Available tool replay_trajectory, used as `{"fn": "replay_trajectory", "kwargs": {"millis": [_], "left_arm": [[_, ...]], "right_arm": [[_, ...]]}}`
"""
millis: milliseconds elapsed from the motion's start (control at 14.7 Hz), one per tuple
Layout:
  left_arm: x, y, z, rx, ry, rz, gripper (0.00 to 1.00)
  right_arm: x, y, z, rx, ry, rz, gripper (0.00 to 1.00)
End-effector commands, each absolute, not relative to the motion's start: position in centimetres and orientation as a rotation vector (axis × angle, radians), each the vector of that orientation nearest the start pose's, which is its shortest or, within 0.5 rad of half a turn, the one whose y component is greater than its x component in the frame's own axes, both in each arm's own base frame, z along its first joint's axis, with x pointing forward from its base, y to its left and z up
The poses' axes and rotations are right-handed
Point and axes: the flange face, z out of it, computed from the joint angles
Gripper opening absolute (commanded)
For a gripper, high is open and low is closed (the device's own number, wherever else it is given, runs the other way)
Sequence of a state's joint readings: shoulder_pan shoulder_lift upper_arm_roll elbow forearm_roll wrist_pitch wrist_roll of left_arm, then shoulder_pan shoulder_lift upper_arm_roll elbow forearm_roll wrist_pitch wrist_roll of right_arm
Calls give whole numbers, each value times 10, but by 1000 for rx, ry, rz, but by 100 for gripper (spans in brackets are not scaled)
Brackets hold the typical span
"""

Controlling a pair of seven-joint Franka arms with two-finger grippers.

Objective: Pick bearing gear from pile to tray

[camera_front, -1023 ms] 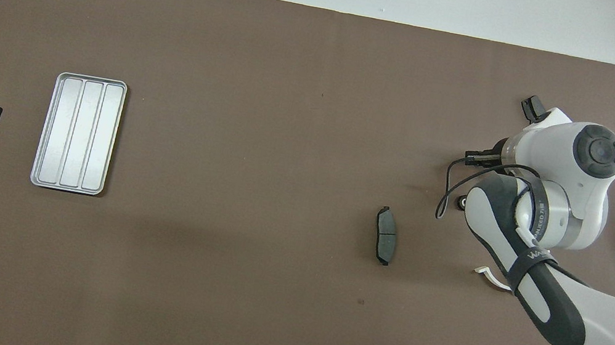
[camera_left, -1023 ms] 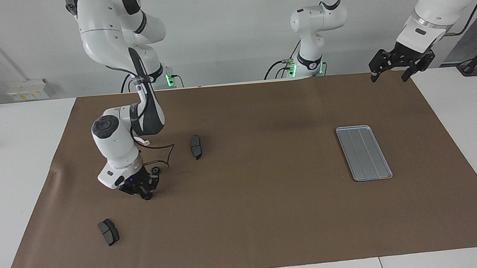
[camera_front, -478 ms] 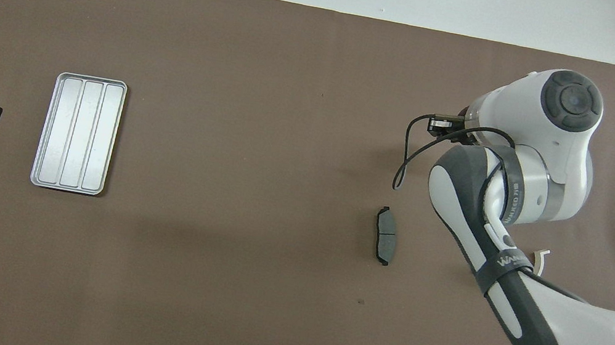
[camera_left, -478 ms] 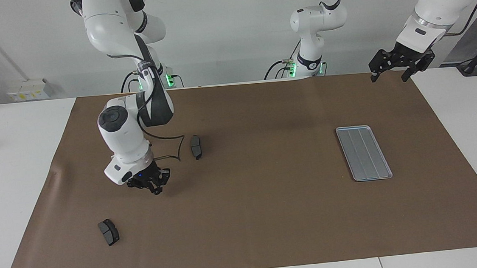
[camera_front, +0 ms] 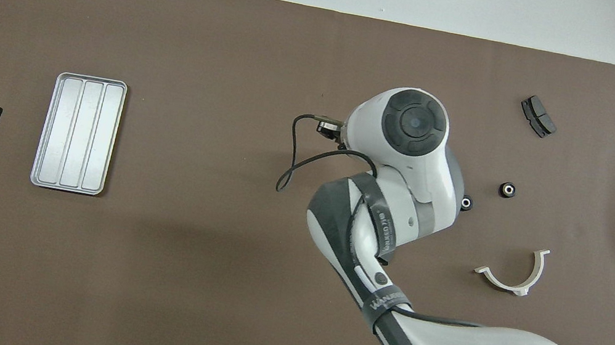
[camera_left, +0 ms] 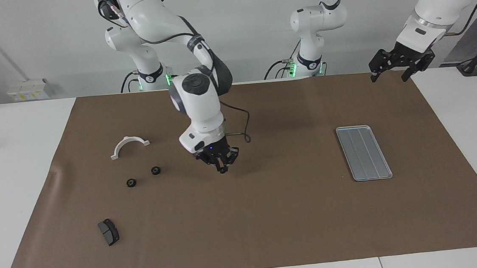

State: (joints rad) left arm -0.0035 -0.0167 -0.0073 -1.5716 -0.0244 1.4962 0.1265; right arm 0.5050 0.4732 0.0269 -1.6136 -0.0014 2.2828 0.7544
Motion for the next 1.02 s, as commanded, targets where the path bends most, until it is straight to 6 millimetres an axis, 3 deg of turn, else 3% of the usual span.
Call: {"fn": "replay_trajectory", "kwargs": {"millis": [0,205,409,478,614,682,751,887,955], "left_arm": [[535,-5,628,-3157,220,97,100],[535,-5,628,-3157,220,97,100],[535,-5,628,-3157,220,97,100],[535,-5,628,-3157,220,97,100],[535,-5,628,-3157,220,97,100],[535,-5,628,-3157,220,97,100],[535,-5,628,-3157,220,97,100],[535,-5,628,-3157,220,97,100],[535,-5,628,-3157,220,97,100]], "right_arm": [[600,408,347,-2921,396,-272,0],[583,428,327,-2955,353,-265,0],[575,430,312,-2977,348,-278,0],[573,431,308,-2982,347,-272,4],[567,427,296,-2984,344,-268,19],[566,427,296,-2985,342,-270,39],[567,426,296,-2985,348,-270,99],[572,422,306,-3001,338,-313,100],[580,410,320,-3004,345,-345,100]]}}
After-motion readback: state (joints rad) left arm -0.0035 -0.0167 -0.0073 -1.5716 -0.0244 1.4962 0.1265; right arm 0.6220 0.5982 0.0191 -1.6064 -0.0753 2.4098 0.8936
